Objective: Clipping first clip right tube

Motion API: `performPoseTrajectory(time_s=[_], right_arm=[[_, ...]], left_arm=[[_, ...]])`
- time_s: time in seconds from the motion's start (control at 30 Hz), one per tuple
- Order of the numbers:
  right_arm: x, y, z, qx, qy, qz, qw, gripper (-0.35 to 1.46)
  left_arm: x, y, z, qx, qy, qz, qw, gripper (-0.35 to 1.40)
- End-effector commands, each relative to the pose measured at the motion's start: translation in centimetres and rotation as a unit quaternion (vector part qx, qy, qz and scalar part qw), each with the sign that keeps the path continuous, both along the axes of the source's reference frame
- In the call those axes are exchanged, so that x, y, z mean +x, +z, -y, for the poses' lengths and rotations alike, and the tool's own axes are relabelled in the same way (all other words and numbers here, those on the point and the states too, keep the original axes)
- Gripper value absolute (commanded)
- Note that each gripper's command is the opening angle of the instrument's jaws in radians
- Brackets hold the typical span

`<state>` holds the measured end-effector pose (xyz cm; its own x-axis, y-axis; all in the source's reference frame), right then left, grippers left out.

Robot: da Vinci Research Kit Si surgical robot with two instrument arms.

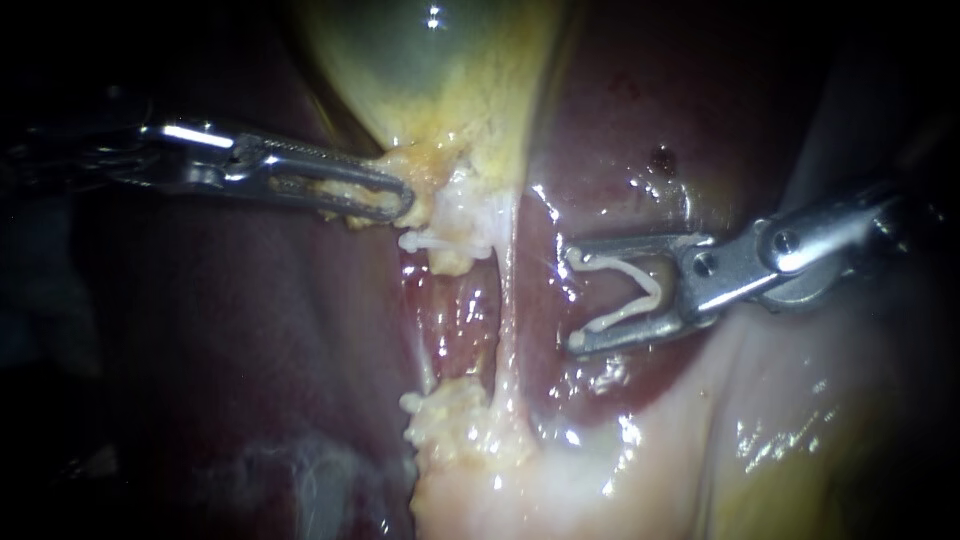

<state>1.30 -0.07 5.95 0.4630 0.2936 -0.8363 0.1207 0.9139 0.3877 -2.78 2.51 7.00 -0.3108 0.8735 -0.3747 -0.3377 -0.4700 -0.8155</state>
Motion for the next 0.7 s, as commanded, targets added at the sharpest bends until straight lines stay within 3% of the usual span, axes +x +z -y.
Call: performPoseTrajectory(time_s=[0.03,0.2,0.33,0.6,0.7], right_arm=[[0.0,0.0,0.0,0.0,0.0,0.0,1.0,0.5],[0.0,-0.01,0.01,0.0,0.0,0.0,1.0,0.5],[0.0,-0.01,0.01,0.0,0.0,0.0,1.0,0.5],[0.0,-0.01,0.01,0.0,0.0,0.0,1.0,0.5],[0.0,-0.01,0.01,0.0,0.0,0.0,1.0,0.5]], left_arm=[[0.0,-0.01,0.0,0.0,0.0,0.0,1.0,-0.35],[0.05,-0.07,-0.01,0.001,0.001,0.001,1.0,-0.35],[0.16,-0.23,-0.03,0.005,0.002,0.003,1.0,-0.35],[0.51,-0.8,-0.16,-0.001,-0.012,0.006,0.9999,-0.35],[0.57,-1.03,-0.21,-0.006,-0.016,0.01,0.9998,-0.35]])
